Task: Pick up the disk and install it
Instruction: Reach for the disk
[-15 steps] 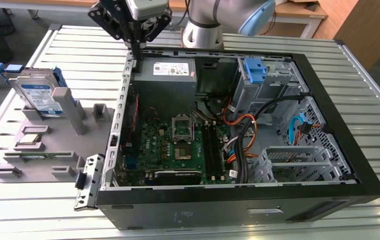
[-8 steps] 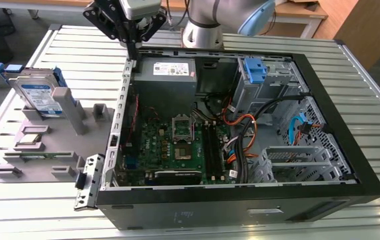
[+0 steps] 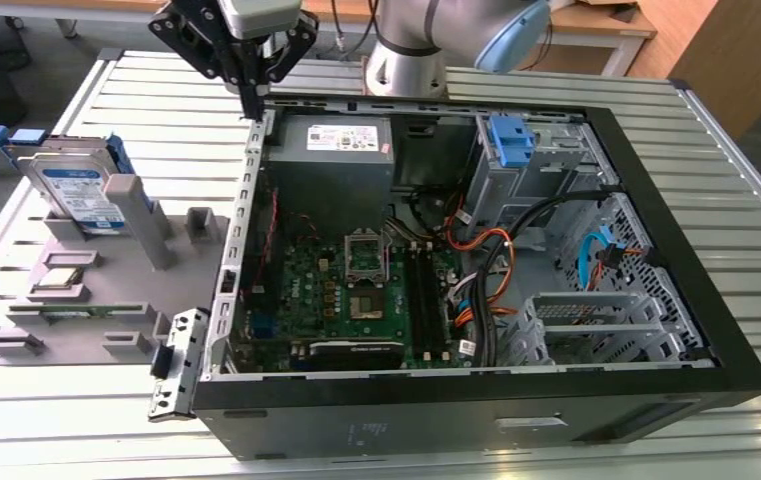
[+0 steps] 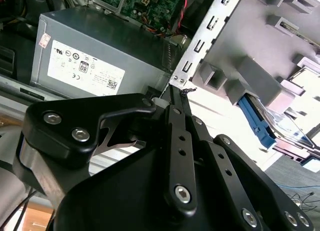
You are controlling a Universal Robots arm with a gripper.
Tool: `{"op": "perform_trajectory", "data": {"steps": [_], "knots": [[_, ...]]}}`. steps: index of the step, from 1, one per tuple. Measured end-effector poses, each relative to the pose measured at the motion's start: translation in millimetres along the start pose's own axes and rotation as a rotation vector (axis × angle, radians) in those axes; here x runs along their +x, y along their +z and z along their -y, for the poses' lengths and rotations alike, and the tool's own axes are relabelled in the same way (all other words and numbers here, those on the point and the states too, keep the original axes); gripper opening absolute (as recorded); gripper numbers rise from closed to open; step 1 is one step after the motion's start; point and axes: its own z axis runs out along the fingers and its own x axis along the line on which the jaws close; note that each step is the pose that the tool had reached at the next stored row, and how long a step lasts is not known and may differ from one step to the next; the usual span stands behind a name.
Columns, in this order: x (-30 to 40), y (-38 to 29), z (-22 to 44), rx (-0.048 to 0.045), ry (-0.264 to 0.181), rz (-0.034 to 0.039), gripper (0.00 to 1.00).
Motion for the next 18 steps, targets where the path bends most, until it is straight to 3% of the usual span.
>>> {"op": "perform_trajectory", "data": {"steps": [9, 18], "knots": [[14.4, -0.4, 1.1, -0.0001, 0.0, 0.0002, 0.1], [15.4, -0.4, 1.1, 0.0, 0.0, 0.0001, 0.1]]}}
